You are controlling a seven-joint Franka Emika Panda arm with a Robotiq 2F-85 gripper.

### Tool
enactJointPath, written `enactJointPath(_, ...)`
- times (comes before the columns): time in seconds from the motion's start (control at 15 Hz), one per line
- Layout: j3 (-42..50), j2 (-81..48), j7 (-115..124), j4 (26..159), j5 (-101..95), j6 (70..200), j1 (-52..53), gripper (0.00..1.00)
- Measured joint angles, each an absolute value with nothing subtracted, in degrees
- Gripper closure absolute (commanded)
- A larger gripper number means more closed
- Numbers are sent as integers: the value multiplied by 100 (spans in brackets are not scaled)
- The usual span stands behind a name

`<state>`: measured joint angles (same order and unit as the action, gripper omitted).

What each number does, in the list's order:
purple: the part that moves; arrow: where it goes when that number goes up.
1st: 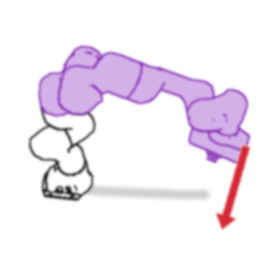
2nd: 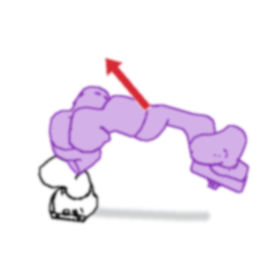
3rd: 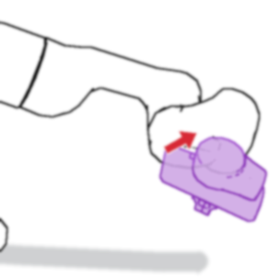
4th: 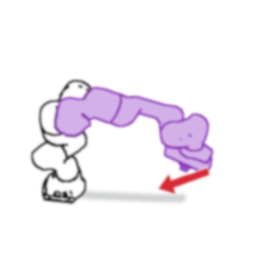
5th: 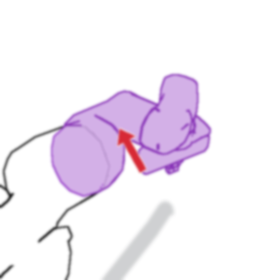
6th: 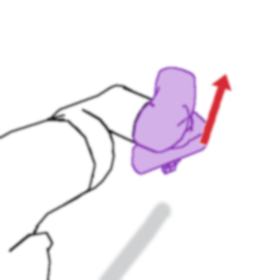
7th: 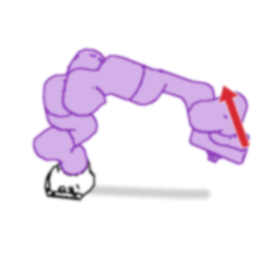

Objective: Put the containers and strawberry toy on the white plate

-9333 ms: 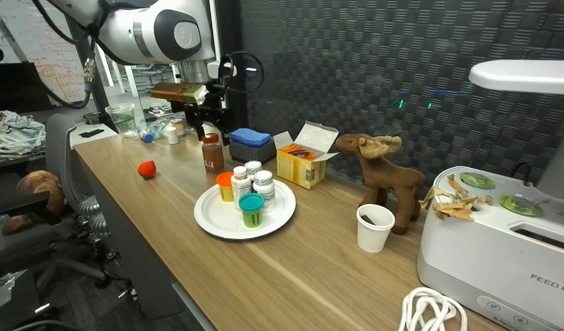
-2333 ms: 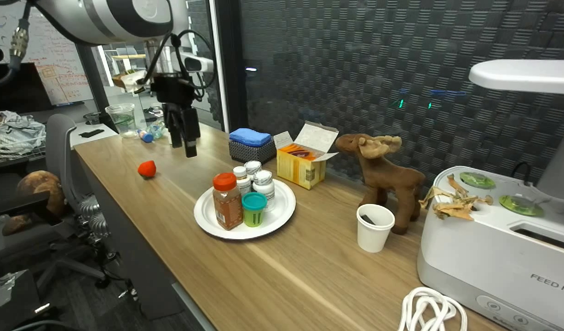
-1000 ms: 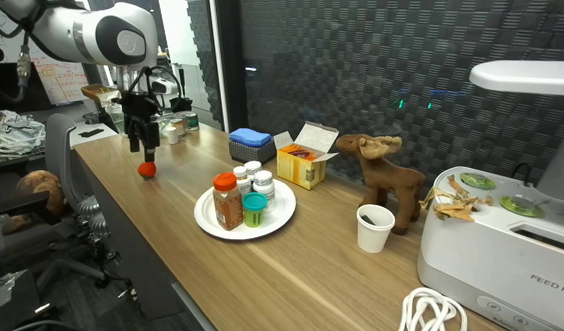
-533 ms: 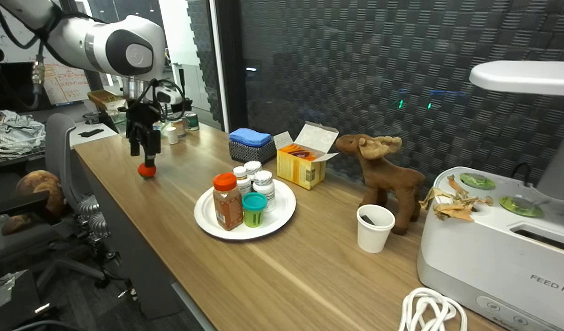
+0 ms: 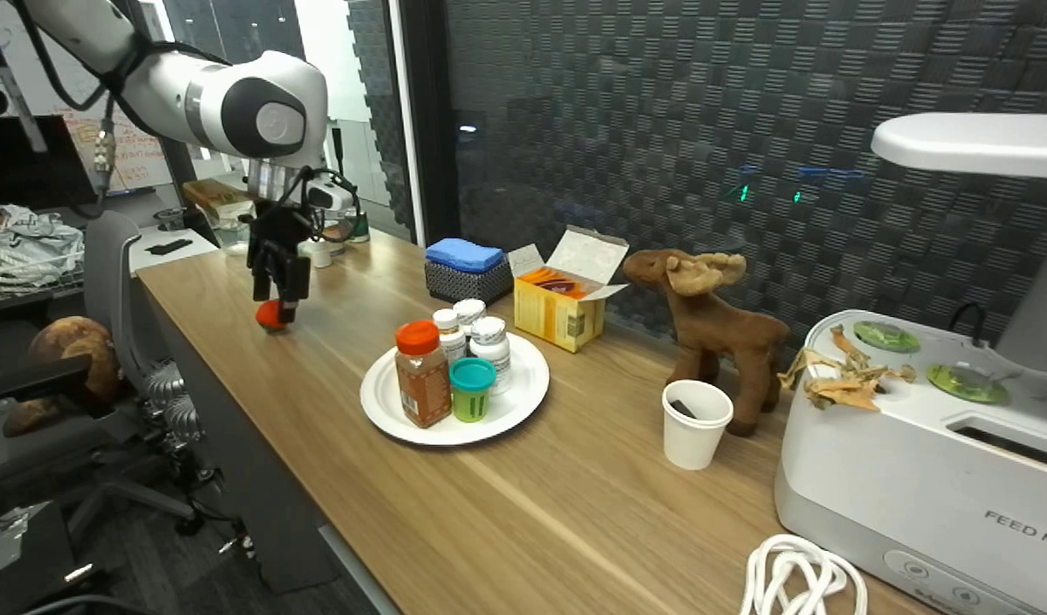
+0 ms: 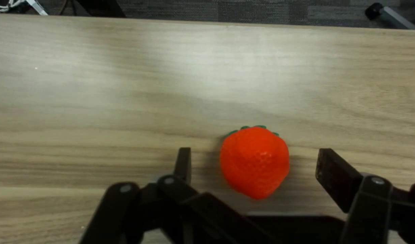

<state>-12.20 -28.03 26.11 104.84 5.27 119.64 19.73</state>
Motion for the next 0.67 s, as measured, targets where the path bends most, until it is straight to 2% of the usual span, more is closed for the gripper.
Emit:
enactJointPath(0.2,-1183,-2864,2608,10411,530,11931,1960,63)
enactJointPath(0.33,-1176,-2880,2607,10380,531,11890,1956,75)
enactJointPath(0.67,-1169,-2878,2606,10314,533,11818,1953,75)
